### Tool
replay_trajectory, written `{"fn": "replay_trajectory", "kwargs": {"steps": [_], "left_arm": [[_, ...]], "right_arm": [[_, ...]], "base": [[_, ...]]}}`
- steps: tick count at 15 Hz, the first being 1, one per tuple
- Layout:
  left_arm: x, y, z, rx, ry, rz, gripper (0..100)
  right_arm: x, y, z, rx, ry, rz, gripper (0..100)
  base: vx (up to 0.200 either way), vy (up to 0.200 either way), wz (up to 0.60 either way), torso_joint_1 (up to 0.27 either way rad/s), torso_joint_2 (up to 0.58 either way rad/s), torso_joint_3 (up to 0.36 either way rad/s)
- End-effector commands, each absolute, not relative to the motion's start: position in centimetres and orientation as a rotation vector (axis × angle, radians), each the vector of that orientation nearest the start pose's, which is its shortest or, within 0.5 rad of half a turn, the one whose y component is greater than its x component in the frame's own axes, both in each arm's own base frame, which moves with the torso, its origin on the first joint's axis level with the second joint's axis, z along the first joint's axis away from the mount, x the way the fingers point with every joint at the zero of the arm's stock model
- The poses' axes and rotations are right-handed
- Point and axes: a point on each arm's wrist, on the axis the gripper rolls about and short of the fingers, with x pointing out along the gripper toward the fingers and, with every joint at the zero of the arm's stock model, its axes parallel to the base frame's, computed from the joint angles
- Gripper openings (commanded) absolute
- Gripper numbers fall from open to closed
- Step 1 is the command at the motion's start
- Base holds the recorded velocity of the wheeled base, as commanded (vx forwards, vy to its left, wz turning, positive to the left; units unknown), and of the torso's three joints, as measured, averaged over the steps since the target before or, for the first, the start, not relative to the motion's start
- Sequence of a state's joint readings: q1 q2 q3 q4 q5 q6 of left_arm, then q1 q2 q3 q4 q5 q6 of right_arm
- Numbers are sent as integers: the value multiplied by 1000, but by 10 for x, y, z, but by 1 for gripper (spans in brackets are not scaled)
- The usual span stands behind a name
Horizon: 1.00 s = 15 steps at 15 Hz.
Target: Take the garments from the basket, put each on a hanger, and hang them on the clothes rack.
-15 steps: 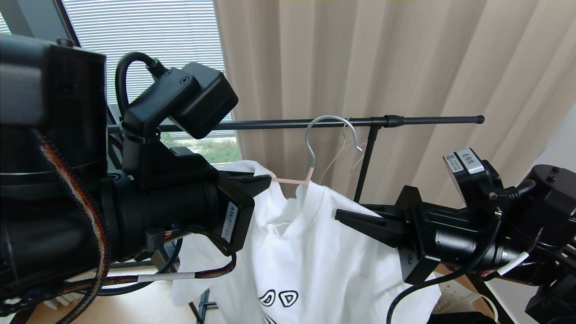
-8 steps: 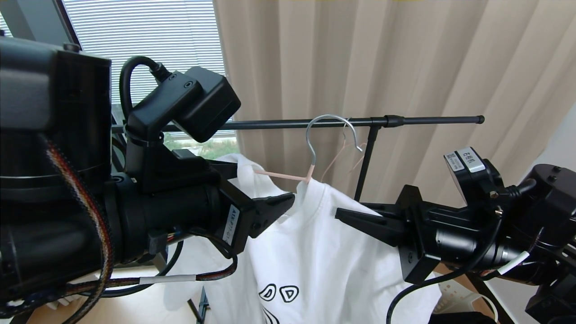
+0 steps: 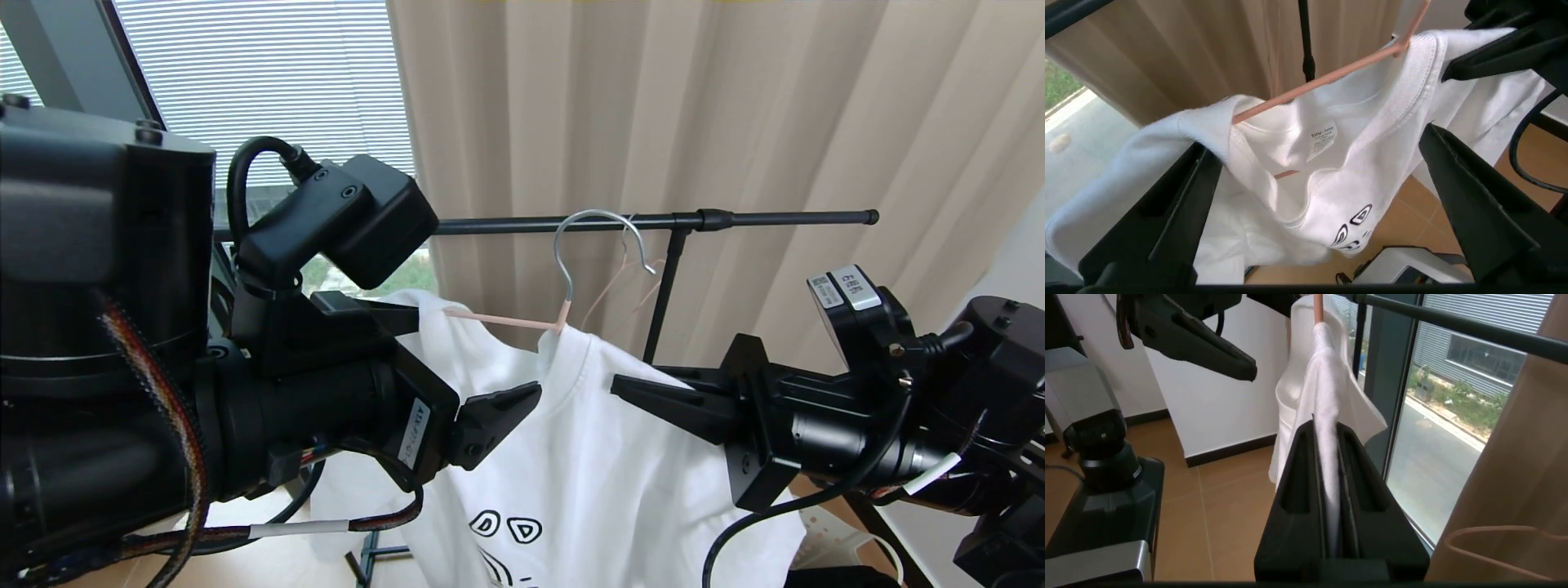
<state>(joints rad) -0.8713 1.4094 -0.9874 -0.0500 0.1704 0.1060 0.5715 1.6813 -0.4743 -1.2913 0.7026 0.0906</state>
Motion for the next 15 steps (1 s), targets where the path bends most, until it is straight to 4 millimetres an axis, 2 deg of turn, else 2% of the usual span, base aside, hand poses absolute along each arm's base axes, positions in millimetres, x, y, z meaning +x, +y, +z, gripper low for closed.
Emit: {"fn": "replay_trajectory", "kwargs": {"steps": [1, 15], "left_arm": [[155, -178, 253, 308, 298, -713, 100], [151, -166, 248, 367, 290, -705, 100]], "right_arm": [[213, 154, 170, 72, -31, 1275, 0], [219, 155, 178, 81, -69, 1270, 0]], "base": [[0, 0, 0, 0, 0, 0], [0, 0, 0, 0, 0, 0]]}}
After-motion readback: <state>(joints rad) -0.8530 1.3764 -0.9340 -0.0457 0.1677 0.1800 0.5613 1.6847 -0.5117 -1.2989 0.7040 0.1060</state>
